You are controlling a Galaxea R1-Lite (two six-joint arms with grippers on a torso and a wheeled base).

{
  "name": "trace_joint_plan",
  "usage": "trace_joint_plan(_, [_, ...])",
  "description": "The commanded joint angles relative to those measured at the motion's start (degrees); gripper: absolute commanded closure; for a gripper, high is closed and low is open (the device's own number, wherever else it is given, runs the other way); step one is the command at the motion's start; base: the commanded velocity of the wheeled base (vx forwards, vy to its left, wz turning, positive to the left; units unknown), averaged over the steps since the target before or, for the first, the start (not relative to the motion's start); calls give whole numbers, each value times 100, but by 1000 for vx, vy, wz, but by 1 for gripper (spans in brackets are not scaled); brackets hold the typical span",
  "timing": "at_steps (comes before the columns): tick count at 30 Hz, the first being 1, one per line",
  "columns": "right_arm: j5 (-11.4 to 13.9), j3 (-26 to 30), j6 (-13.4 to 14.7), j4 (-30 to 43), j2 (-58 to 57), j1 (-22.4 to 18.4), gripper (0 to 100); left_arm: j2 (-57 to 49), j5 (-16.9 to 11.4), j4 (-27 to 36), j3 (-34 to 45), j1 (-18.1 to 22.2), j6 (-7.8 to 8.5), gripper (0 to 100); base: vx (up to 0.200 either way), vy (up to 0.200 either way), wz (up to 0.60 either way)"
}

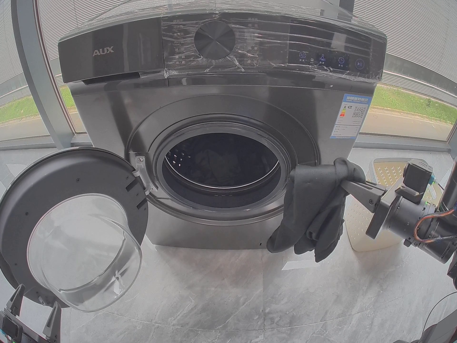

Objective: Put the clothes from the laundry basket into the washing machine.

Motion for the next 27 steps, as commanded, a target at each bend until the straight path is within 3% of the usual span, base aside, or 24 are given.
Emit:
trace_joint_plan(1, [-25, 27, 215, -22, 145, 196, 100, -79, 2, -9, 101, 1, 27, 0, 0, 0, 0])
trace_joint_plan(8, [-60, 27, 452, 57, 136, 424, 100, -88, -7, -1, 101, 19, 71, 0, 0, 0, 0])
trace_joint_plan(11, [-42, -8, 514, -49, 347, 539, 100, -88, -68, -9, 101, 19, 343, 0, 0, 0, 0])
trace_joint_plan(13, [-51, -17, 549, -84, 470, 644, 100, -88, -77, -9, 101, 19, 413, 0, 0, 0, 0])
trace_joint_plan(18, [-113, 1, 584, -93, 637, 1048, 100, -96, -103, -1, 92, 27, 326, 0, 0, 0, 0])
trace_joint_plan(22, [-253, -78, 628, -110, 901, 1294, 100, -96, -244, -18, 92, 19, 484, 0, 0, 0, 0])
trace_joint_plan(27, [-289, -298, 786, -532, 1349, 1330, 100, -96, -288, -27, 101, 19, 457, 0, 0, 0, 0])
